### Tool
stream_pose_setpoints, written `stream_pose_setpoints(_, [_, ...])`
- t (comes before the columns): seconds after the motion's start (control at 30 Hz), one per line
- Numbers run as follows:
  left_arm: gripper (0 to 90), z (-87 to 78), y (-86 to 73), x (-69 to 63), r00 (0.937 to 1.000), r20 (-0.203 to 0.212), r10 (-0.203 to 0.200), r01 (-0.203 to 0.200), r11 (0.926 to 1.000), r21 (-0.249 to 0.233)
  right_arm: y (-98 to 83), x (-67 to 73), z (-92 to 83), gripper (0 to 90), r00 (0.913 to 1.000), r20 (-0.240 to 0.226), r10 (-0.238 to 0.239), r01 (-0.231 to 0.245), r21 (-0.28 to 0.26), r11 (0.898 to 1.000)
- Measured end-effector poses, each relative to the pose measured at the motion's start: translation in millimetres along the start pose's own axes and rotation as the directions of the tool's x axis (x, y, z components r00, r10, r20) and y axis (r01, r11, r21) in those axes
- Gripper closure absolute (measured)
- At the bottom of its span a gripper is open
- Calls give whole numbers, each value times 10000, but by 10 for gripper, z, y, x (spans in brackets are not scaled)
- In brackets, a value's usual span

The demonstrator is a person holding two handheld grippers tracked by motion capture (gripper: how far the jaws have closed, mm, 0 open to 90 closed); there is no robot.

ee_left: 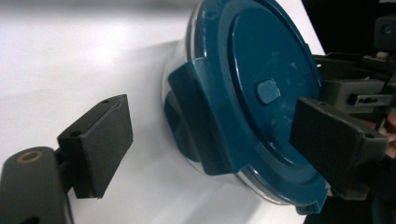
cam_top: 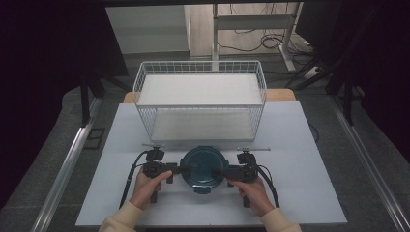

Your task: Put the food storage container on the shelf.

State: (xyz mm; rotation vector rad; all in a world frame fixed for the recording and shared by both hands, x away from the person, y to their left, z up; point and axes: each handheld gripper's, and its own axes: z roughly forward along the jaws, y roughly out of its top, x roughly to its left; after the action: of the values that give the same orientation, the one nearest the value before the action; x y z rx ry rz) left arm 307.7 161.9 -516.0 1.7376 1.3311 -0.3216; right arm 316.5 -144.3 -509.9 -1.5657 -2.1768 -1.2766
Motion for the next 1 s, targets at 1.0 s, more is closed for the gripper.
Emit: stream_pose_setpoints(1.0, [395, -58, -118, -112, 9960, 881, -177, 203, 9994, -285, -86, -34, -131, 310, 9855, -916, 1430, -1481, -517, 9876])
